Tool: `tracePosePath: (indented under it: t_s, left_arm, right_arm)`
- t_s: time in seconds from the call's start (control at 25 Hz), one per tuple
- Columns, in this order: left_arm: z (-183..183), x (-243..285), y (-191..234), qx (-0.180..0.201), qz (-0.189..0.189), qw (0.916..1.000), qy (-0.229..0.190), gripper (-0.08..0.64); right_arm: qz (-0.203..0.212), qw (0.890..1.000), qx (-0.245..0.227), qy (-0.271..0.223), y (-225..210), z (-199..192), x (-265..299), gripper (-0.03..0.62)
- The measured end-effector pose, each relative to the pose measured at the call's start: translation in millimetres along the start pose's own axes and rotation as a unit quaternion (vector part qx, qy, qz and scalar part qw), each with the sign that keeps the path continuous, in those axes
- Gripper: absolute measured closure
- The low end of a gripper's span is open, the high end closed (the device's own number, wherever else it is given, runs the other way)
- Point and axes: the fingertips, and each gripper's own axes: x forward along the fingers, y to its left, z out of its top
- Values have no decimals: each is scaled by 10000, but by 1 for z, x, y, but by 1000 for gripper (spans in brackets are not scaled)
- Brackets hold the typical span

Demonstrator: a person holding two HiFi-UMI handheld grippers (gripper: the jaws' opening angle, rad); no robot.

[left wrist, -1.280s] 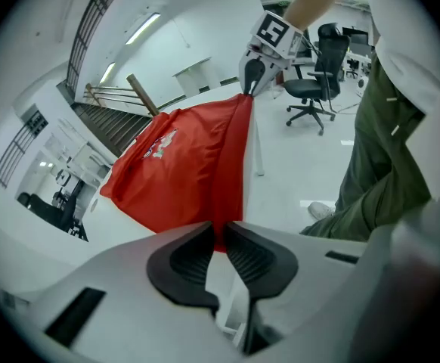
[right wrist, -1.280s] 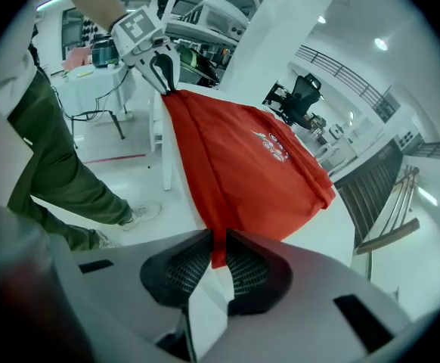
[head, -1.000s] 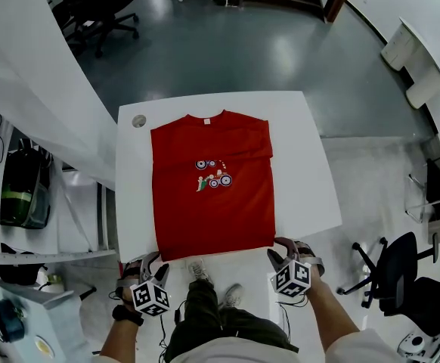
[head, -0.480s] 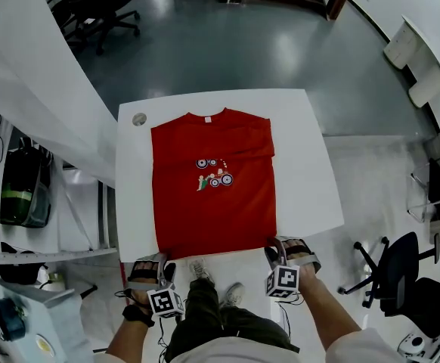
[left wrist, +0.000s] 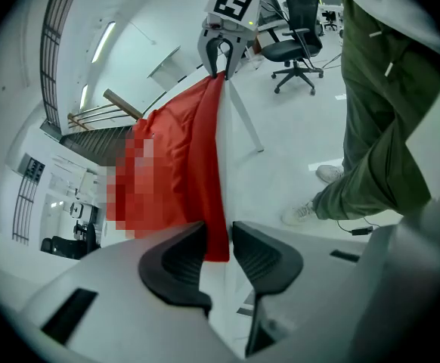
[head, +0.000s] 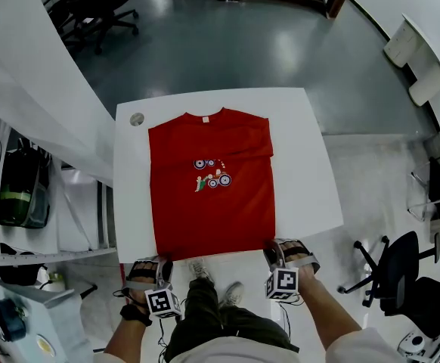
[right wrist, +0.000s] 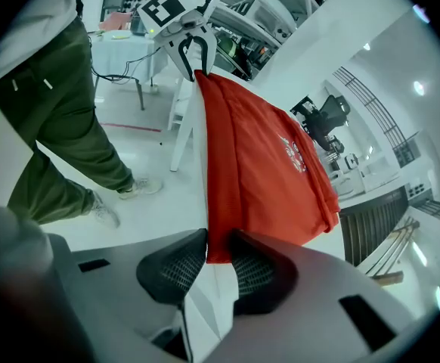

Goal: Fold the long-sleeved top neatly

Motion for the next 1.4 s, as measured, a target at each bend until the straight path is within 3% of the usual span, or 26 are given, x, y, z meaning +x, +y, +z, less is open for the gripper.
tracePosePath:
  t_s: [0.44,0.64,0.92,1.12,1.4]
  left_arm:
    - [0,-10,-1,-57,-297,9994,-173,512]
    - [4,-20,19,-478,-296,9980,-305,537]
    - [8,-30,73,-992,-499,9923,-547,537]
    - [11,-31,123,-997,-525,9911,-707,537]
    - [5,-17,177,-949,-611,9897,-884,537]
  right_arm:
    - [206,9997,-20,-149,-1,-10,-9,546]
    - [260,9989,240,-295,-16,-14,-20,549]
    - [545,9940,793,-524,-55,-7,-43,551]
    - [783,9887,1154,-548,-91,-4,-50,552]
    - [657,9873,1372,-460,-152,8,-45,552]
